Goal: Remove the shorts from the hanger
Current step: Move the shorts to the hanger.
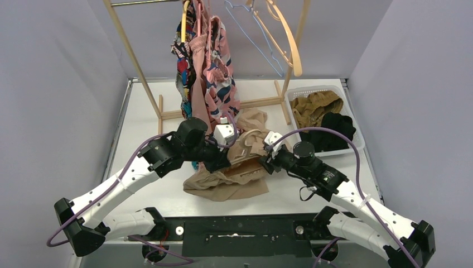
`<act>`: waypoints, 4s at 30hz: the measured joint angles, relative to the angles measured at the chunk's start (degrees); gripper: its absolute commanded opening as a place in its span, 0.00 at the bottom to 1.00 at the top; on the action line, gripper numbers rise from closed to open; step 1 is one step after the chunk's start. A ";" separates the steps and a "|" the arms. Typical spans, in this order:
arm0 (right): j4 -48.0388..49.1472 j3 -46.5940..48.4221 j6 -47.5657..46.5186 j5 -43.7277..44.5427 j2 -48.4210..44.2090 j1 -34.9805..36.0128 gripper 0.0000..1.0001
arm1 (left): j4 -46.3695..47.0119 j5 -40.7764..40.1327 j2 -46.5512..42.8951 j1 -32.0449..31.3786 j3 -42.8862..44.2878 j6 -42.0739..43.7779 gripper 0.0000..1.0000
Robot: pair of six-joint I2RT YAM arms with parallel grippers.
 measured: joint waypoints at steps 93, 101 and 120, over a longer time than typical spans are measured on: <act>-4.94 1.81 21.14 13.73 -12.96 -21.35 0.71 | 18.08 -13.75 -9.11 -2.36 -6.69 -5.22 0.00; -7.54 1.88 23.87 20.70 -15.58 -21.33 0.84 | 18.78 -13.75 -8.68 -2.36 -6.69 -5.46 0.00; -7.30 10.62 26.27 -6.14 -9.75 -22.10 0.79 | 13.99 -16.83 -8.72 -2.08 -6.67 -6.23 0.00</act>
